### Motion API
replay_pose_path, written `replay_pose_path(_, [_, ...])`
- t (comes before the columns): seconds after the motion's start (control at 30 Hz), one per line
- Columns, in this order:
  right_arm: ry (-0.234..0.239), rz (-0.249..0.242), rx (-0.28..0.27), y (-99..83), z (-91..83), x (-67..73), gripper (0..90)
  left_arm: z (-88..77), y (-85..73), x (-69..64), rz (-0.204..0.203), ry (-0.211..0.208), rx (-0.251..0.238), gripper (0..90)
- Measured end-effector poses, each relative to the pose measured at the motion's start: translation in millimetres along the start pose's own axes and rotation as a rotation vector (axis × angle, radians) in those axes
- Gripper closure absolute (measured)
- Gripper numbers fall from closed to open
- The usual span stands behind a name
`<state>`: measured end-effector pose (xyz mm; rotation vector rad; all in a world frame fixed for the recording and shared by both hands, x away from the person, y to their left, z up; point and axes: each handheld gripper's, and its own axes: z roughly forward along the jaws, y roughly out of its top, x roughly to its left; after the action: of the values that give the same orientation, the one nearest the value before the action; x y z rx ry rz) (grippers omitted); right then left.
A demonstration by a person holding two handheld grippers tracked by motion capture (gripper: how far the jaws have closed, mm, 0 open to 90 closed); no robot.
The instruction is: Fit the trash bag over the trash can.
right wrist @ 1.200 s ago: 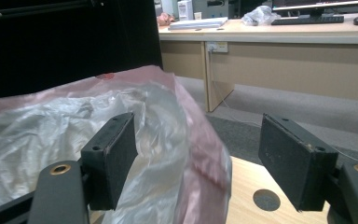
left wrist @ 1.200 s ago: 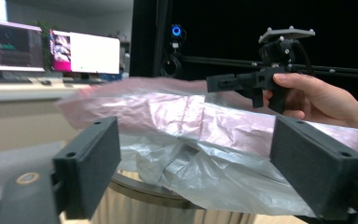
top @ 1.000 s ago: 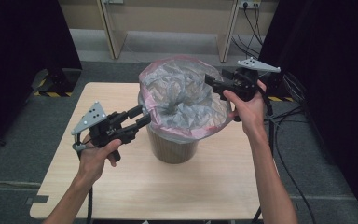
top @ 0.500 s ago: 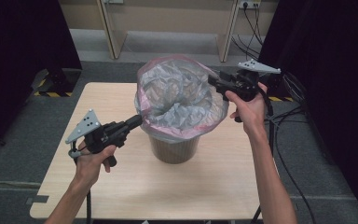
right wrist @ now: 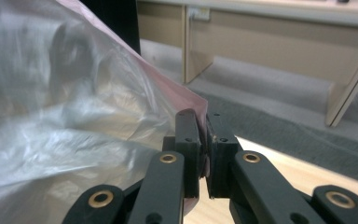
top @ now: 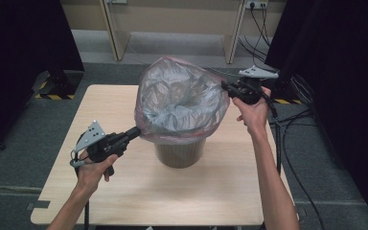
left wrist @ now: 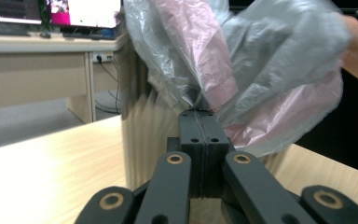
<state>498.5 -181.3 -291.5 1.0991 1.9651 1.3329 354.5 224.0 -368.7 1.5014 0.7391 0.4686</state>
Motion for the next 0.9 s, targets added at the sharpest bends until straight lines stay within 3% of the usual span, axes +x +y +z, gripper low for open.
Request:
replay_pose_path(0.2, [0.051,0.089,0.047,-10.5,39.6,-0.2,86.3,9.9,-9.1,5.1,0.004,0.001,0.041,89.7])
replay_pose_path(0.3, [0.043,0.083,0.119,-21.9,55.4,-1.3,86.6,14.7,-22.3,8.2,0.005,0.015,0.087,89.7])
replay_pose_path(0.4, [0.043,0.087,0.186,-40.6,67.8,-3.5,87.1,15.6,-39.5,10.3,0.032,0.030,0.146,89.7])
replay_pose_path(0.57, [0.052,0.101,0.236,-70.9,73.8,-8.5,87.0,12.7,-56.0,14.8,0.043,0.046,0.201,89.7])
replay_pose_path(0.67, [0.066,0.121,0.236,-81.4,74.4,-11.4,86.3,14.9,-66.2,17.0,0.042,0.053,0.227,89.6])
replay_pose_path(0.8, [0.056,0.090,0.268,-89.4,74.3,-9.2,84.2,20.8,-79.9,16.8,0.081,0.075,0.276,89.5])
replay_pose_path(0.87, [0.060,0.095,0.285,-94.5,75.6,-8.6,79.6,21.3,-83.9,17.9,0.068,0.078,0.283,88.8])
replay_pose_path(0.9, [0.056,0.099,0.292,-96.5,75.4,-8.7,72.5,19.9,-83.3,18.1,0.072,0.079,0.284,83.2])
